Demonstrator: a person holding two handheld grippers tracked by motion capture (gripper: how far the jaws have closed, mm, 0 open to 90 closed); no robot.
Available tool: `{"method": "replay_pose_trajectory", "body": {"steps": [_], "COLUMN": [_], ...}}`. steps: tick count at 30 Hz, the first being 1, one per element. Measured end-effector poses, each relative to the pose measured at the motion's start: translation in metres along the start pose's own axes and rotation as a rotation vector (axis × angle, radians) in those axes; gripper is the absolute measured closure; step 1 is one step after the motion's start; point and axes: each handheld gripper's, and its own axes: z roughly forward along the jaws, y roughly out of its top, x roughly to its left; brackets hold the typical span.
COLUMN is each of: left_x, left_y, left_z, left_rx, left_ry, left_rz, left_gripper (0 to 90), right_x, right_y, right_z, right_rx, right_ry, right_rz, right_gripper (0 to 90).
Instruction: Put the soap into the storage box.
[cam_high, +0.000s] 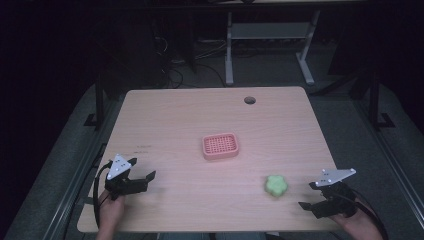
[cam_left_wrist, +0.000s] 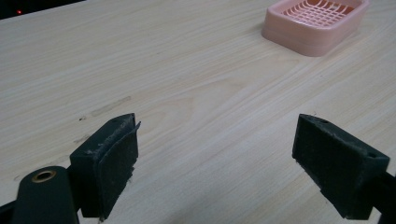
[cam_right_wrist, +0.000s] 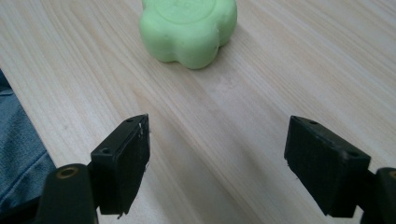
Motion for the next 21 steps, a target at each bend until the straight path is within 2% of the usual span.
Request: {"method": "replay_pose_trajectory", "body": {"steps": [6, 10, 12, 18, 21], "left_x": [0.003, 0.004, 0.003, 0.003, 0.003], "left_y": [0.0, -0.001, 0.0, 0.0, 0.0], "left_z": [-0.001, 0.0, 0.0, 0.001, 0.003], "left_rx": [-0.007, -0.004, -0.001, -0.011, 0.001], "left_ry": [0.0, -0.004, -0.011, -0.018, -0.017], "left_rz": [-0.002, -0.02, -0.014, -0.011, -0.003], "left_gripper": [14.1, 14.1, 14.1, 14.1, 14.1], "right_x": [0.003, 0.005, 0.007, 0.01, 0.012], "right_y": [0.007, 0.017, 0.023, 0.038, 0.045], "right_z": [-0.002, -0.003, -0.002, 0.01, 0.014], "right_rx": [0.008, 0.01, 0.01, 0.057, 0.079], "right_ry": [0.0, 0.002, 0.002, 0.019, 0.027], "right_rz": [-0.006, -0.001, -0.011, -0.018, -0.033], "right_gripper": [20.5, 18.8, 18.5, 17.3, 16.9]}}
